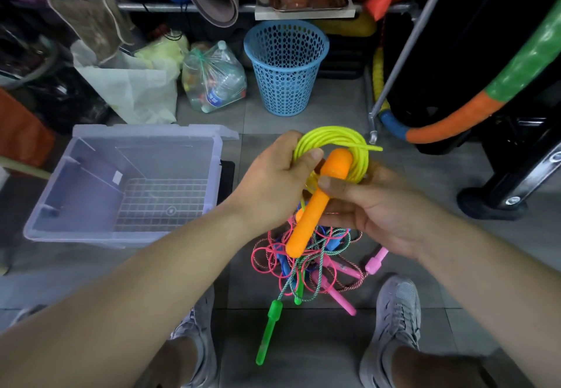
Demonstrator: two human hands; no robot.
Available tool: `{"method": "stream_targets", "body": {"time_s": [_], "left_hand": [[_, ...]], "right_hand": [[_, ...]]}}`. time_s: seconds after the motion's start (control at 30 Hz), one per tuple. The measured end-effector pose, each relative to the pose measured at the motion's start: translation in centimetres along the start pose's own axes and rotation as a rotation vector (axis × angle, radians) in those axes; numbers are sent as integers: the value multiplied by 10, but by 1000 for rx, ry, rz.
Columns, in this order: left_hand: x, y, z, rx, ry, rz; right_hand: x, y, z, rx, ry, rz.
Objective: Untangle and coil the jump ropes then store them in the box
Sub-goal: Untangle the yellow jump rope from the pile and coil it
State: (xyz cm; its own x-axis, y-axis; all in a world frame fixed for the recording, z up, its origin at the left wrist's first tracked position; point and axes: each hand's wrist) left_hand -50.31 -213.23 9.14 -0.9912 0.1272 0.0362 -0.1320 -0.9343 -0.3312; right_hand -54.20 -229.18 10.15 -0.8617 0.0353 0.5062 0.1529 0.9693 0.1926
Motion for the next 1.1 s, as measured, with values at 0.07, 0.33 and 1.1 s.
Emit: {"method": "stream_targets", "body": {"time_s": [0.07,0.33,1.1], "left_hand": [[-2,-2,1,-18,2,22],[-16,-15,-5,50,-180,208],[-8,-16,8,440,-365,-191]], "right_hand": [[0,1,-2,-7,-8,-9],[5,-9,-8,456,-16,51],[-7,-27,-4,727,-301,-24]]}}
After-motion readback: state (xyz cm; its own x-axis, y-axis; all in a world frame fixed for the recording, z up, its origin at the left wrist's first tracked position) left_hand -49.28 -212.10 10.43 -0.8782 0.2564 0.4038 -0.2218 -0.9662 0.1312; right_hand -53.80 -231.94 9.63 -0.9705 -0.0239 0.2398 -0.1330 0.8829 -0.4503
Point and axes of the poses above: each hand's wrist, its own x-axis away from the middle knuckle, its own y-axis out of the palm, z = x × y, and after that the axes turned 12 degrees about z, right-handed
